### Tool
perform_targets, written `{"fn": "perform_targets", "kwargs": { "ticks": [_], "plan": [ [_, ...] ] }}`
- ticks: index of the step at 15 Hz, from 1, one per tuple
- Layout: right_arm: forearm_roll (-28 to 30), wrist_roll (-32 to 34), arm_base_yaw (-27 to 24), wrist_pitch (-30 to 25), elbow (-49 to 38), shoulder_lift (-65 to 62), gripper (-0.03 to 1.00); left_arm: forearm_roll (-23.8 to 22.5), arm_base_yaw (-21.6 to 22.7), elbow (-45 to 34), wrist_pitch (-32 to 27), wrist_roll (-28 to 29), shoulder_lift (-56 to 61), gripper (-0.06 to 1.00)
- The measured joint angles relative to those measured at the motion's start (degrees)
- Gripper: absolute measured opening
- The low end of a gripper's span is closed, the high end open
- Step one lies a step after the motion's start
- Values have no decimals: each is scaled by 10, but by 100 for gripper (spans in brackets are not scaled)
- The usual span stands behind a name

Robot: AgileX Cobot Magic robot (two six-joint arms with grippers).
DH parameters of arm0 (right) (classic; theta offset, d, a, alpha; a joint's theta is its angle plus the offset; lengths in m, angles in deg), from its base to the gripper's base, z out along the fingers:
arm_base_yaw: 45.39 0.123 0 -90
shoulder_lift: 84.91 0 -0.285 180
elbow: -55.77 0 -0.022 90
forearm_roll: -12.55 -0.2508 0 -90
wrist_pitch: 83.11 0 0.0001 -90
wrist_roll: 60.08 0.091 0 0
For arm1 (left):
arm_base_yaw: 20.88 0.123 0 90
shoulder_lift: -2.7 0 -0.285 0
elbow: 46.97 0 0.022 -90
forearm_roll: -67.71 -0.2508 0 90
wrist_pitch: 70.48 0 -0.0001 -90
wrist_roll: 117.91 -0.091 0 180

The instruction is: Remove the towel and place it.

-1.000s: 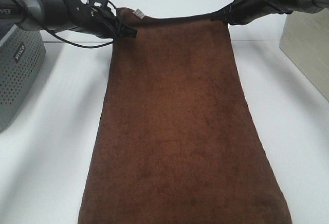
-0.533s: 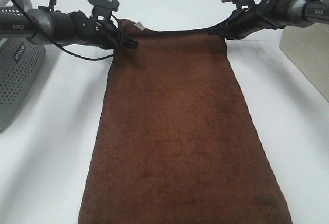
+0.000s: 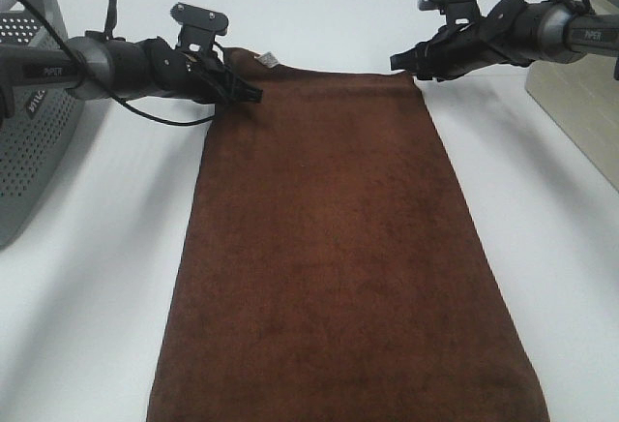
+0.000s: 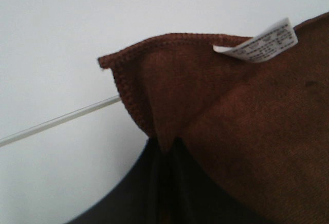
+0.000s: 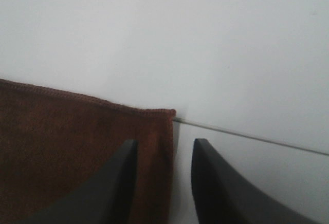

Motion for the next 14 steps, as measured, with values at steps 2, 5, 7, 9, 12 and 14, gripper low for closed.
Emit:
{"fn": "perform_targets", "kwargs": {
  "ticks": [2,5,7,9,12,14],
  "plan": [
    [-5,0,0,5,0,0,43,0,0,0,1,0,-3,10],
    [-6,0,0,5,0,0,45,1,0,0,49,3,-3,40],
    [-6,0,0,-4,0,0,47,5,0,0,72,22,-3,64],
    [-6,0,0,-43,0,-2,62,6,0,0,60,36,-1,74],
    [5,5,0,-140,0,-42,75,-2,0,4,-56,38,41,76],
    [29,29,0,-218,0,-101,76,-11,0,6,-160,47,101,80]
  ]
}}
